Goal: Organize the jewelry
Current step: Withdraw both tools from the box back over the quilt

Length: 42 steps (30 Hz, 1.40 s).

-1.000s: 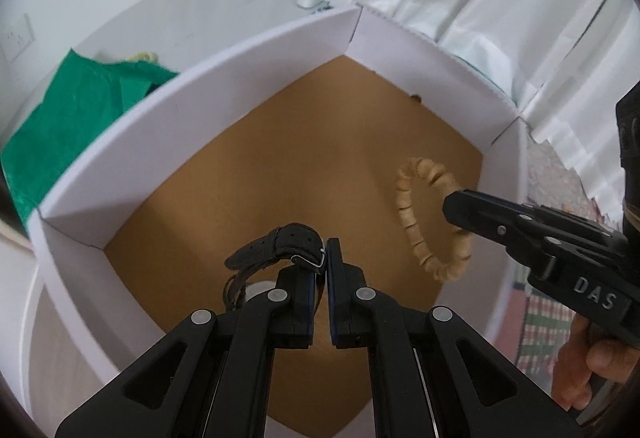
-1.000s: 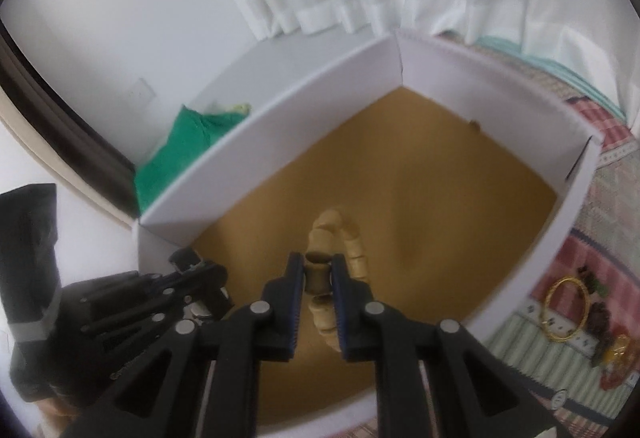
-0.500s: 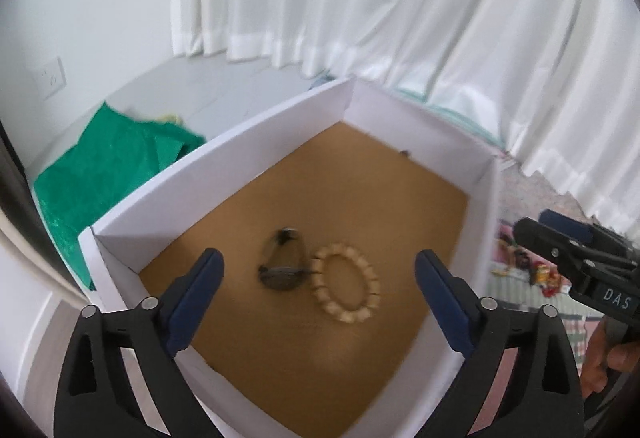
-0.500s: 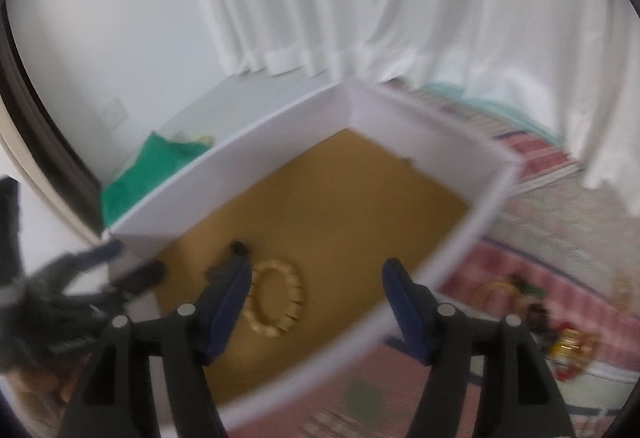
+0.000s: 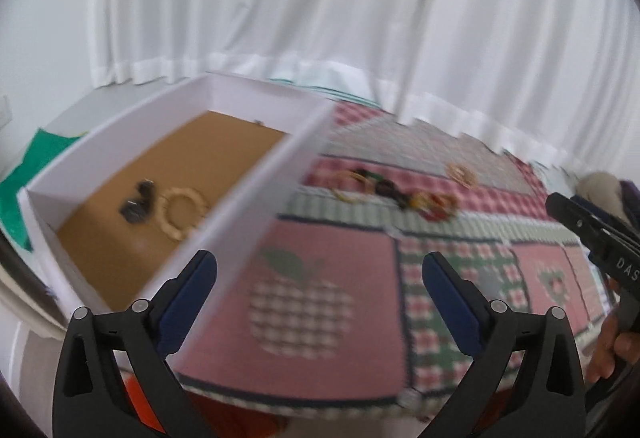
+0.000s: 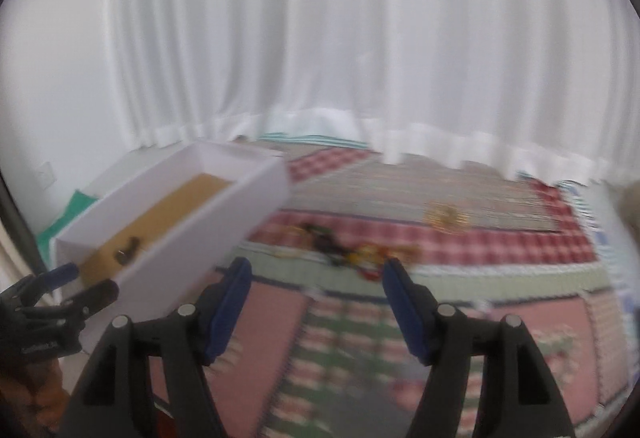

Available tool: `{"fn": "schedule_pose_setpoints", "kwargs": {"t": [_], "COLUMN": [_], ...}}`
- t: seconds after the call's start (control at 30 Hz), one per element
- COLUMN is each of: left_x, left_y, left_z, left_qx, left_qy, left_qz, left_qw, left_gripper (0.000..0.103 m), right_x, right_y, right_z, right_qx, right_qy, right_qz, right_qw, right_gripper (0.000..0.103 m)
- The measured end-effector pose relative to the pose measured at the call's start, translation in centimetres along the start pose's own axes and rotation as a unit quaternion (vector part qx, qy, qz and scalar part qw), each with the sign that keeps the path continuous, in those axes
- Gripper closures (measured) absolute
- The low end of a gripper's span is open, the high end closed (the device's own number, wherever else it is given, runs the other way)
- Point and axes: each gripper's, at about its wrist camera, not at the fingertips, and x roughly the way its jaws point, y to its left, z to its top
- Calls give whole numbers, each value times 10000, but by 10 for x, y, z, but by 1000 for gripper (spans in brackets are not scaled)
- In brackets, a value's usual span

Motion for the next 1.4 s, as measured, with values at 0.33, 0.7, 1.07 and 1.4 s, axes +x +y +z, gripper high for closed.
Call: {"fn": "schedule_pose_setpoints", "kwargs": {"t": [0.33,0.7,1.07,1.4], "left_x": [-8,18,28,44], "left_y": [-58,-60,-69,-55], "left_z": [-7,-1,8,16], "left_qx": [552,777,804,721], "left_qy": [-74,-181,-109,20], "left_qz": [-47,170,-6,69], "left_qw": [9984,9967,9967,9974], "left_gripper": [1,1,1,1], "right_x": [-38,-18,-21,-16], "right_y": [-54,-58,-70,-73], "right_z": [-39,-43,-39,-34], "right_qx": [221,438,543,583], "right_qy": [-19,-44,-86,-99], "right_qz": [-398,-635,-751,-588], "right_qw": [9990,9970,9957,9965], "right_gripper": [34,34,34,34]}}
